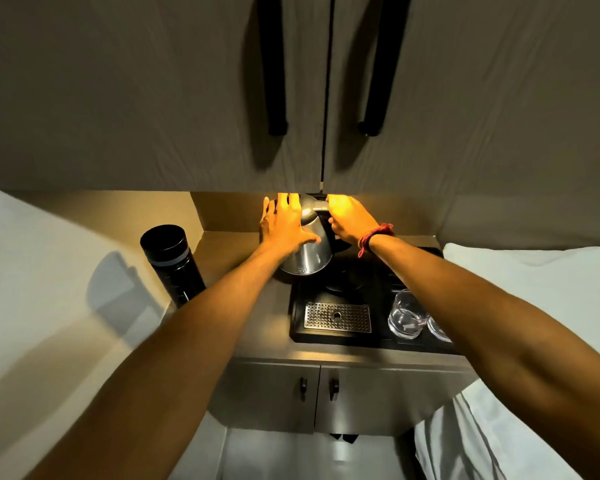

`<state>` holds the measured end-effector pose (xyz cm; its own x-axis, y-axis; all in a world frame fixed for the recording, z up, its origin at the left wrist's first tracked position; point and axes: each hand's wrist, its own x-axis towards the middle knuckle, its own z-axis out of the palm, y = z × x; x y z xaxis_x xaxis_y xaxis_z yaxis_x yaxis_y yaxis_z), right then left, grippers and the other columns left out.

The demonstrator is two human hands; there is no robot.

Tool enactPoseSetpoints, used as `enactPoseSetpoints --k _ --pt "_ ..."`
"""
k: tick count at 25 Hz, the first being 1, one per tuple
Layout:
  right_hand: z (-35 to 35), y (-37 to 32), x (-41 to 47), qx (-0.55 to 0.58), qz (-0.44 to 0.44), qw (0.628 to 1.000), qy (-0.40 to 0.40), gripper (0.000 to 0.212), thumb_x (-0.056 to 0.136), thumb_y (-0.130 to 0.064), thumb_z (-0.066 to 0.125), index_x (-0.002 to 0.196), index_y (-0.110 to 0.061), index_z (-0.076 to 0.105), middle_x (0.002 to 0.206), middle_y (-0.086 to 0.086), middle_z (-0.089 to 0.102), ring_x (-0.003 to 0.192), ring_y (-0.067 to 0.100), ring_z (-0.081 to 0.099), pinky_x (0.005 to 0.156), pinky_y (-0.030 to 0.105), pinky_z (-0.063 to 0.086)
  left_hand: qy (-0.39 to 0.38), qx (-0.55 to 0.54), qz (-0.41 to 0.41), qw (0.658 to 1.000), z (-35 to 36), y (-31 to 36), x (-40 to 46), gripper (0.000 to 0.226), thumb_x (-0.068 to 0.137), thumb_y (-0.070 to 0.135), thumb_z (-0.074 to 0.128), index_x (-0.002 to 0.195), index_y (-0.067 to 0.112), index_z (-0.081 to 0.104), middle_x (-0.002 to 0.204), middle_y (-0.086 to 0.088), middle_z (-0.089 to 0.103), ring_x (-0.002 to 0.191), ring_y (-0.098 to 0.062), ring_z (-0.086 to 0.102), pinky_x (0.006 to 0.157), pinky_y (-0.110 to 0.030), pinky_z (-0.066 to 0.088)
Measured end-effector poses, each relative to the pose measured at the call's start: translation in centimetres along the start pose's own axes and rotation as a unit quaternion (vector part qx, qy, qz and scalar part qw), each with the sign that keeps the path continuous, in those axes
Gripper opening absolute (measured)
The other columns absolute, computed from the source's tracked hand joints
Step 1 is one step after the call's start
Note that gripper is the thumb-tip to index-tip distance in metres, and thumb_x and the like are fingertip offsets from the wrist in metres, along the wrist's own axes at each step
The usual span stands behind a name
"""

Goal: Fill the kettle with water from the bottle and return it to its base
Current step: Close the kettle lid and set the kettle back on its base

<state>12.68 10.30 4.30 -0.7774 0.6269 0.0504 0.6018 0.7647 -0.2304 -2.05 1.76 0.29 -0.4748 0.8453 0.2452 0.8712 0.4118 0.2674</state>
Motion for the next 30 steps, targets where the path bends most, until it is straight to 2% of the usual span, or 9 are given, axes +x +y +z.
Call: enactPoseSetpoints --k 1,2,3,5,14,22,25,27,30 --pt "0.9 1.5 0.9 -0.037 -0.027 0.999 0.027 0.033 0.097 -0.003 0.043 0.07 -0.02 0.038 0.071 -0.004 0.048 0.067 0.005 0.048 0.065 0.016 0.034 -0.002 0.008 0.015 1.0 0.3 1.0 0.2 0.106 0.067 0.063 0.079 0.145 0.004 0.036 0.143 -0.017 0.043 0.136 -0.035 0.038 0.12 -0.048 0.015" --pt "1.4 2.7 1.2 -0.039 -0.015 0.998 0.042 0.018 0.097 -0.005 0.045 0.08 -0.013 0.048 0.082 0.007 0.054 0.075 0.018 0.052 0.075 0.028 0.048 -0.002 0.016 0.033 0.999 0.7 1.9 0.3 0.105 0.069 0.065 0.076 0.144 0.004 0.037 0.142 -0.017 0.044 0.135 -0.035 0.039 0.119 -0.048 0.016" --pt "1.7 3.6 1.5 -0.012 -0.003 0.999 0.046 0.009 0.095 -0.005 0.046 0.097 -0.006 0.055 0.098 0.017 0.06 0.093 0.029 0.06 0.083 0.037 0.05 -0.001 0.018 0.048 0.999 1.1 2.8 0.4 0.103 0.07 0.065 0.075 0.143 0.004 0.038 0.141 -0.016 0.046 0.133 -0.034 0.041 0.118 -0.048 0.017" --pt "1.5 5.7 1.8 0.015 0.042 0.998 0.047 0.027 0.092 -0.006 0.05 0.118 0.0 0.053 0.122 0.023 0.059 0.113 0.039 0.058 0.095 0.045 0.049 0.005 0.011 0.062 0.998 1.8 4.6 0.6 0.101 0.069 0.064 0.076 0.142 0.005 0.04 0.138 -0.015 0.048 0.128 -0.033 0.044 0.116 -0.047 0.022" --pt "4.0 10.7 0.8 0.029 0.052 0.998 0.009 0.027 0.092 -0.004 0.052 0.118 -0.003 0.05 0.122 0.019 0.056 0.112 0.037 0.056 0.09 0.043 0.046 -0.017 0.011 0.076 0.997 5.3 7.7 0.9 0.119 0.062 0.065 0.081 0.148 0.003 0.027 0.13 -0.017 0.055 0.121 -0.037 0.053 0.116 -0.052 0.024" --pt "4.7 12.0 1.1 0.093 0.022 0.995 0.017 0.032 0.093 -0.003 0.053 0.124 -0.005 0.05 0.124 0.016 0.053 0.111 0.033 0.056 0.084 0.032 0.04 -0.031 0.011 0.073 0.997 6.1 7.0 1.0 0.114 0.072 0.062 0.075 0.153 0.002 0.02 0.152 -0.015 0.039 0.139 -0.033 0.036 0.118 -0.055 0.015" --pt "5.8 12.6 -0.6 0.068 0.041 0.993 0.082 0.049 0.097 -0.019 0.053 0.143 -0.006 0.04 0.145 0.011 0.047 0.135 0.031 0.046 0.104 0.033 0.042 -0.043 0.074 0.091 0.992 5.9 6.4 0.8 0.114 0.077 0.069 0.065 0.154 0.002 0.015 0.16 -0.016 0.025 0.147 -0.031 0.023 0.12 -0.055 0.009" --pt "6.7 12.8 -1.7 0.028 0.067 0.993 0.095 0.063 0.101 -0.03 0.046 0.153 -0.004 0.022 0.161 0.014 0.027 0.151 0.029 0.022 0.122 0.037 0.025 -0.046 0.112 0.1 0.988 5.5 5.6 0.7 0.113 0.079 0.073 0.058 0.155 0.003 0.013 0.162 -0.014 0.019 0.15 -0.029 0.014 0.12 -0.055 0.007" --pt "7.3 12.7 -2.2 -0.018 0.073 0.993 0.095 0.067 0.102 -0.033 0.041 0.155 -0.002 0.015 0.164 0.016 0.015 0.154 0.028 0.011 0.125 0.038 0.017 -0.051 0.129 0.105 0.985 5.1 4.5 0.3 0.108 0.082 0.073 0.053 0.156 0.005 0.013 0.164 -0.013 0.015 0.151 -0.028 0.009 0.12 -0.055 0.006"
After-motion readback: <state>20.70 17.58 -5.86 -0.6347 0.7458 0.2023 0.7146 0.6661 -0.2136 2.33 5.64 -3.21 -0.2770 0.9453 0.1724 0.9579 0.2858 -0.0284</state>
